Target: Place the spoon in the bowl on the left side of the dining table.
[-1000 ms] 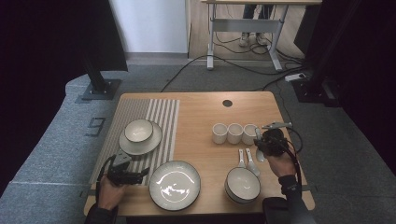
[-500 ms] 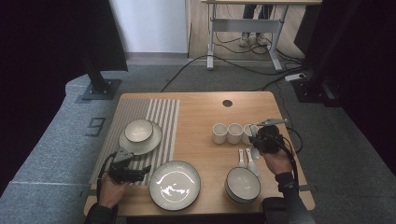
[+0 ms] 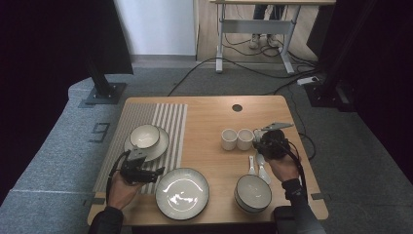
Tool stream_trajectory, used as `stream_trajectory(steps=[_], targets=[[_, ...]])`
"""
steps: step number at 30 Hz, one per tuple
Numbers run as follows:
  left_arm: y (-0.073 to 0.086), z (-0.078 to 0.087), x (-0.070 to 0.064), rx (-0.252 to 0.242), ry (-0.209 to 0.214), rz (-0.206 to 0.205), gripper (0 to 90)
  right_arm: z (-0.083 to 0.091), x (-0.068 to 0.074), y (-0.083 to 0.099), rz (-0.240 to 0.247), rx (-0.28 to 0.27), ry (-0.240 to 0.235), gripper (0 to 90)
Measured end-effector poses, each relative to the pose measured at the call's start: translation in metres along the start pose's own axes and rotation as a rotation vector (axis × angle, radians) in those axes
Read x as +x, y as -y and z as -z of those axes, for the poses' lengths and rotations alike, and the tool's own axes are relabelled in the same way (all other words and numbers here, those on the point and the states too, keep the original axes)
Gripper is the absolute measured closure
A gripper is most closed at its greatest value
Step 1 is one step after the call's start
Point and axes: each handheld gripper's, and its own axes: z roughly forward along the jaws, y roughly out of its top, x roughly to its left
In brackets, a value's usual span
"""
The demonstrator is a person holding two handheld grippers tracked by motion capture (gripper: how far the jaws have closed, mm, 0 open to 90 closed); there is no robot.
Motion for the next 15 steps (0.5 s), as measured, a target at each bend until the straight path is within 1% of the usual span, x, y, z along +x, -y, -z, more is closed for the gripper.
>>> stream_trajectory(steps=[2,8,15], targets=[[-0.006,0.0,-0.002,0.0,0.001,-0.003,7.7,-0.001,0.002,-0.001,0.005,0.0,-0.006,74.5],[-0.021,-0.005,-0.008,0.005,0.026,-0.019,9.7,-0.003,0.008,-0.003,0.014,0.0,-0.019,74.6],[-0.038,-0.01,-0.014,0.003,0.048,-0.028,12.5,-0.008,0.016,-0.006,0.031,0.001,-0.037,74.6]])
